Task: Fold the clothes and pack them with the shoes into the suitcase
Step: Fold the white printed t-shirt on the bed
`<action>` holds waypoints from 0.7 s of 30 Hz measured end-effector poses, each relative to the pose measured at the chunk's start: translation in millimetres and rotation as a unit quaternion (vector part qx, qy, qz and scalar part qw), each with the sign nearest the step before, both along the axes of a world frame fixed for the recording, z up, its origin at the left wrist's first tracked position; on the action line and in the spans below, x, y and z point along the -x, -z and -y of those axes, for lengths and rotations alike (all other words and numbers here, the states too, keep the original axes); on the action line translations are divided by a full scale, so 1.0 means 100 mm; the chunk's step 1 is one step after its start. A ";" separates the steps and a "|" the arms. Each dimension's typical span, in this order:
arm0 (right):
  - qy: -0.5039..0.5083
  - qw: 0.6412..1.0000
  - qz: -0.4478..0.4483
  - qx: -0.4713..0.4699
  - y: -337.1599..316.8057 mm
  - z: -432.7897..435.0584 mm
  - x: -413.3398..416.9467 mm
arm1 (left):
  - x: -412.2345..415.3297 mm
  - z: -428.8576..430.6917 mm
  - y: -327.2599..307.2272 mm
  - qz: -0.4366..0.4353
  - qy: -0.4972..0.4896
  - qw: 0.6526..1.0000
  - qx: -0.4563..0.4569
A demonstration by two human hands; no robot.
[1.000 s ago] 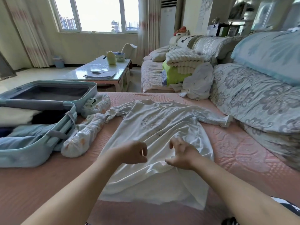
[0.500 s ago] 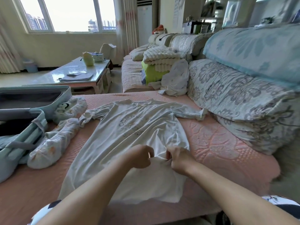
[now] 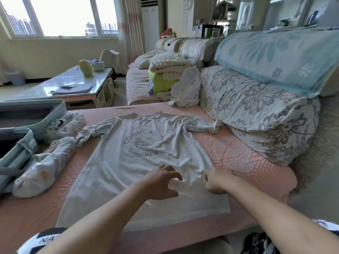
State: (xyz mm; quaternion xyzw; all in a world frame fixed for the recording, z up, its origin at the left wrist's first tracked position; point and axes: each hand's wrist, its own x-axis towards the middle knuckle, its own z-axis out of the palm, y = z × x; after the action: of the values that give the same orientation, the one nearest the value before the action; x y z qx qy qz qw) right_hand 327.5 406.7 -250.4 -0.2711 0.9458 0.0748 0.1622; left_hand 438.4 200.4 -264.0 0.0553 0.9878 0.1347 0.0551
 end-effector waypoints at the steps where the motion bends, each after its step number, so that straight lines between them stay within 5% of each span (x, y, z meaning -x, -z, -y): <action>1: 0.009 0.999 0.007 0.044 0.01 -0.01 0.01 | -0.02 -0.03 0.05 0.018 0.015 0.999 0.033; 8: 0.184 0.976 0.038 0.107 0.19 -0.05 0.12 | 0.01 -0.22 0.20 0.000 0.026 0.992 0.125; 13: 0.149 0.960 0.172 0.165 0.04 -0.09 0.04 | 0.04 -0.32 0.23 -0.021 0.025 0.995 0.091; 18: 0.194 0.823 0.271 0.460 -0.20 0.10 0.12 | 0.07 -0.53 0.12 -0.038 -0.077 0.996 0.005; 21: 0.245 0.745 0.265 0.561 -0.26 0.24 0.22 | 0.17 -0.45 0.01 -0.093 -0.162 0.980 -0.065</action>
State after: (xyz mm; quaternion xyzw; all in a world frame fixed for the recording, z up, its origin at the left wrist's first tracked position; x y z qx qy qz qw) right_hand 305.7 382.7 -224.3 -0.0807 0.7700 -0.5865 0.2379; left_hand 421.0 245.9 -265.4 -0.0897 0.9735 0.2004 -0.0638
